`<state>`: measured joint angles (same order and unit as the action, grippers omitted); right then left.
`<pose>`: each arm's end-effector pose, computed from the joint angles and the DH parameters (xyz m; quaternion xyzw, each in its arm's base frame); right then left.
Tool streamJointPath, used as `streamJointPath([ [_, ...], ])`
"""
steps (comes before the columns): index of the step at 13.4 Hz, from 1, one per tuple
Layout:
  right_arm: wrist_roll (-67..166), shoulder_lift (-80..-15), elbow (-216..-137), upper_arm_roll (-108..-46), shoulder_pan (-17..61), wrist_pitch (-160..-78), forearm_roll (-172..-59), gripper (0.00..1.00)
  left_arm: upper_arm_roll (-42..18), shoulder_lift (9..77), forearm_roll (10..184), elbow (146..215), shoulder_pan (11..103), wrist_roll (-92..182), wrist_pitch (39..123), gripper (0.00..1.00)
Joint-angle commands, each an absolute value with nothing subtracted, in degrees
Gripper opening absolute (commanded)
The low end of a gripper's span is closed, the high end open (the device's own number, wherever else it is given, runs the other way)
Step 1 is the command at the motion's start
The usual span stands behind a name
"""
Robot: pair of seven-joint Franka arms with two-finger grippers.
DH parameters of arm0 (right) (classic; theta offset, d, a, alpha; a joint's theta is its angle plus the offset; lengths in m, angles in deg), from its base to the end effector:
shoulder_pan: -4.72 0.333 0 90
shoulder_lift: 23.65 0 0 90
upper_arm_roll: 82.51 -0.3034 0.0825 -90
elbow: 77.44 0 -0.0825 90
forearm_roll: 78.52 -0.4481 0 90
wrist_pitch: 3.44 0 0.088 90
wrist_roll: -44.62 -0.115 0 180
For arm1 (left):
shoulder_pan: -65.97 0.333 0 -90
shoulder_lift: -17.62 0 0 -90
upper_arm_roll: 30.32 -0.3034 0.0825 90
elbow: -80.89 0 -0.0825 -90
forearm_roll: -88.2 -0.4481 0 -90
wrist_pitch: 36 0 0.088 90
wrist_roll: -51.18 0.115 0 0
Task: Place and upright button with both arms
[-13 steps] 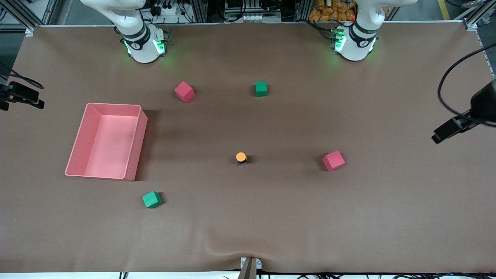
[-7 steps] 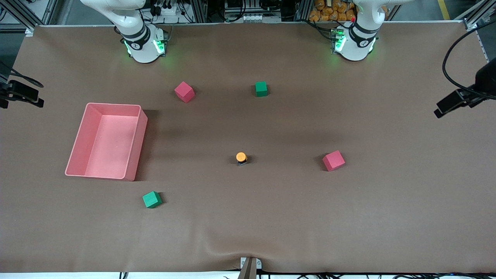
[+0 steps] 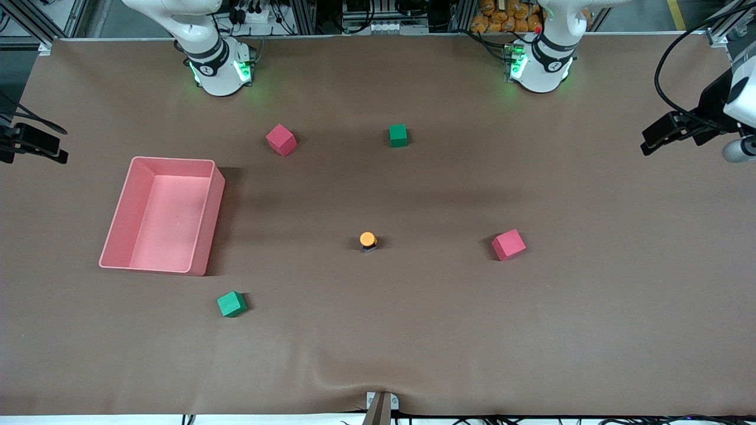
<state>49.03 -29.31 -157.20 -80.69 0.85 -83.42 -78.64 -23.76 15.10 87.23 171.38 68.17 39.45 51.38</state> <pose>0.6258 -0.0611 0.6220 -0.9988 0.0110 0.0473 0.0036 0.5992 -0.0451 0.6220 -0.9978 -0.0647 0.0037 0.0116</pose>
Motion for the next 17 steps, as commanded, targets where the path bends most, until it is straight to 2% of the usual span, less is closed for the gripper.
streamJointPath([
  [1,46.13,-28.74,-156.63,-81.36,0.85,-82.36,-77.56,1.00,-24.07,13.05,87.49,172.13,68.69,43.01,50.75,1.00],
  [17,45.41,-28.30,-156.28,-81.45,0.85,-81.22,-77.91,1.00,-25.31,14.37,87.58,169.39,67.90,44.76,50.13,1.00],
])
